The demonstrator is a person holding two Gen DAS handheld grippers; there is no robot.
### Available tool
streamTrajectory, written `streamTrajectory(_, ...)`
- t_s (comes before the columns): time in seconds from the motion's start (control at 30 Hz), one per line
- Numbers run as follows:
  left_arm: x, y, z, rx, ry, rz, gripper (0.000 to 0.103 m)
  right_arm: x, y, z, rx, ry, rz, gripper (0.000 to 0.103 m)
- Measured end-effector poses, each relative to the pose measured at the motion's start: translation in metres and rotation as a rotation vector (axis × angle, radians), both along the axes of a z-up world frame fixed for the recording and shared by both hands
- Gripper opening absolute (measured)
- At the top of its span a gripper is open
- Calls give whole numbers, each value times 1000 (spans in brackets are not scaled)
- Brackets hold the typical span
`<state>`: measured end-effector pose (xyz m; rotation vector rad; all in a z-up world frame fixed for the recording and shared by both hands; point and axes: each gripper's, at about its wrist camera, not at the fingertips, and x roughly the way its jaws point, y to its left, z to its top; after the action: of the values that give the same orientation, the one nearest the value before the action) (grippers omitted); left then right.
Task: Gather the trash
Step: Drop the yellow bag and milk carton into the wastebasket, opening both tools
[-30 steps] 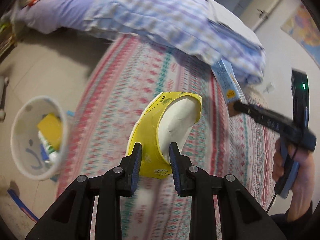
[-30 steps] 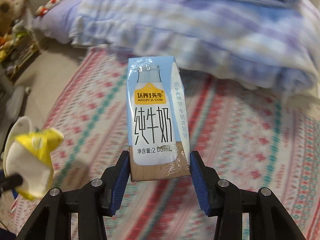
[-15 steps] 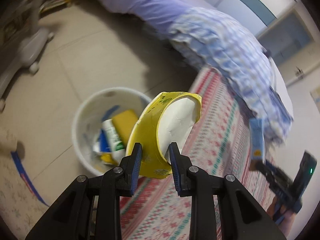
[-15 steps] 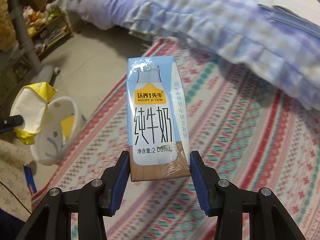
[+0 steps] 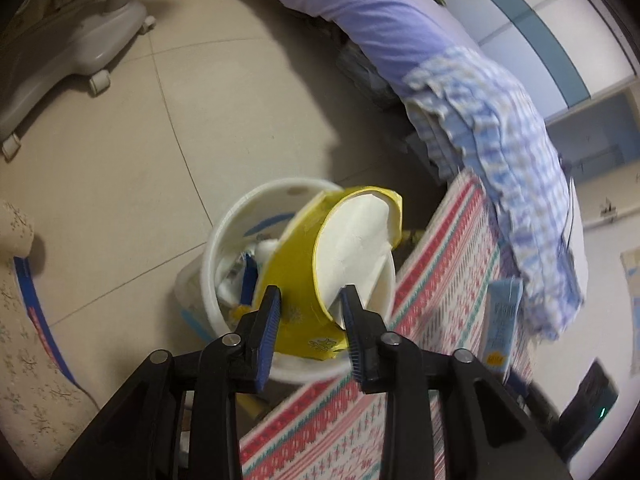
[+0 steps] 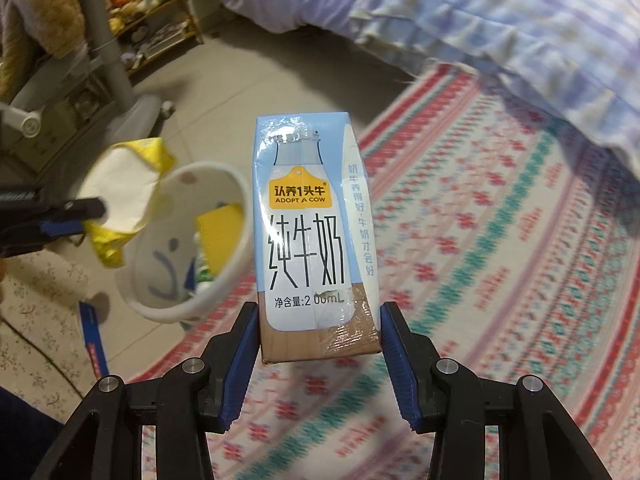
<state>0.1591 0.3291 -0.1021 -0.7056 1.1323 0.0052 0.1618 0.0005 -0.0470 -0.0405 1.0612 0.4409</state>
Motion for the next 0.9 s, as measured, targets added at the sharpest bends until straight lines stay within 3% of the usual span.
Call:
streamTrajectory(0.07,7,7,-10,-5,14,31,56,0,10,-1,12,0,10,52)
streamTrajectory(0.1,9,10,-14,7,24,46,57,0,15,-2,16,2,15,52)
streamTrajectory(0.23,4,27,-20,7,43,93,57,0,27,-6,27,5,36,52)
streamTrajectory(0.37,-5,33,-3,-6,3,108,57,3,42,-13,46,29,54,52)
streamTrajectory(0.67,-18,28,12,41,-3,113,57,15,104,-22,220,93,85,55)
streamTrajectory(0.9,-32,24,26,74,-26,98,57,9,128,-47,192,156,61,55)
